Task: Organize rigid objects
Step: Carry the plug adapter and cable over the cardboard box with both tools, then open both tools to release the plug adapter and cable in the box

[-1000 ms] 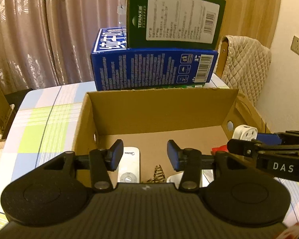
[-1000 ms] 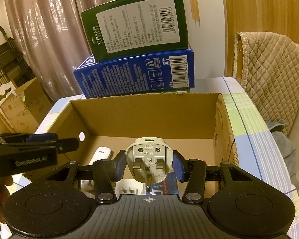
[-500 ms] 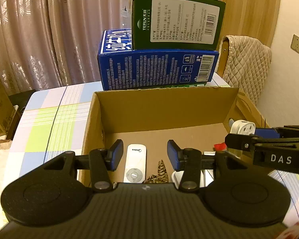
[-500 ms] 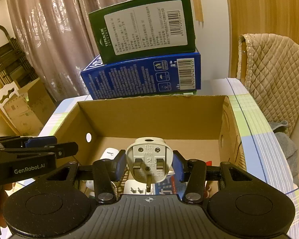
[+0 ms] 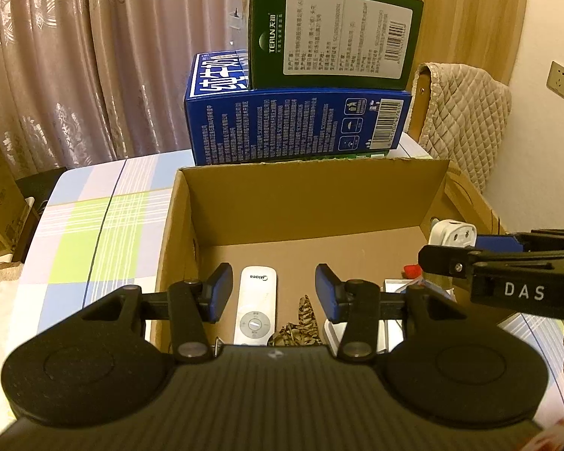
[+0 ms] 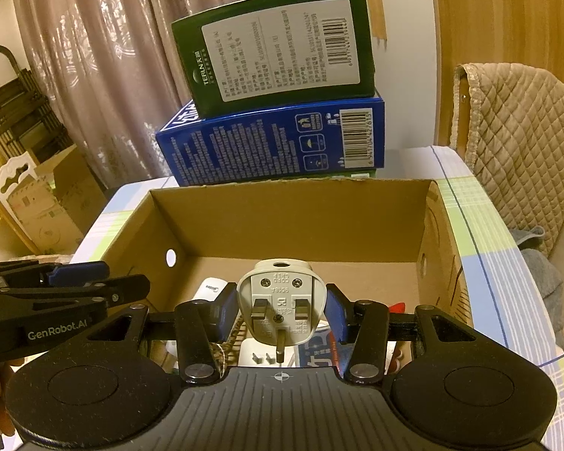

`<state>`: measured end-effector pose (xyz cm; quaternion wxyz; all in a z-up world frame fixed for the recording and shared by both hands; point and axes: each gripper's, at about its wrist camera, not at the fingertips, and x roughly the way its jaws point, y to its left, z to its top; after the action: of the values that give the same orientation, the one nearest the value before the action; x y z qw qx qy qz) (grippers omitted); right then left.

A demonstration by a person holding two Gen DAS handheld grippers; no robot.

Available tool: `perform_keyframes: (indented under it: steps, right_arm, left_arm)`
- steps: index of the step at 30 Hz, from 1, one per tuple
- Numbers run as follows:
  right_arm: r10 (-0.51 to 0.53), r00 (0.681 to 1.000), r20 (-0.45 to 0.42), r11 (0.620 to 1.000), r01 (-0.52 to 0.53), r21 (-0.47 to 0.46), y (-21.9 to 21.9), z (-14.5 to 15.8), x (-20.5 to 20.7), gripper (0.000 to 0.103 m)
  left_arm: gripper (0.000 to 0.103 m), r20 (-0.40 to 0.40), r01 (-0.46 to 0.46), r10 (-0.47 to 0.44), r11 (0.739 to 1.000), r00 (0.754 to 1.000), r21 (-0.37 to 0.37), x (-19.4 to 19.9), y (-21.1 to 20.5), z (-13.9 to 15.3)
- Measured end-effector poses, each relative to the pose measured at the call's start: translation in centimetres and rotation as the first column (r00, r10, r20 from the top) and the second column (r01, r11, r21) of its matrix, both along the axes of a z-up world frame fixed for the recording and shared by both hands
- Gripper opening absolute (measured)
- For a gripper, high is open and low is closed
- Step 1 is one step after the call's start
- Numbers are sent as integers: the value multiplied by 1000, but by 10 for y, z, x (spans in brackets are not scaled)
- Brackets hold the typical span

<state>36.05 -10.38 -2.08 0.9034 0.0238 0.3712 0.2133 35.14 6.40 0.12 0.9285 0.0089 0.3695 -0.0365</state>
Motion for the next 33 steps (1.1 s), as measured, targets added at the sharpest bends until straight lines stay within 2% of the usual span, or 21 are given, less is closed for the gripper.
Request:
perform_keyframes:
  steps: [33]
  right_arm:
    - [-1, 998, -55, 1000, 0, -12, 7, -26, 20, 46]
  left_arm:
    - [43, -3, 3, -3, 1000, 1000, -3, -1, 4, -5]
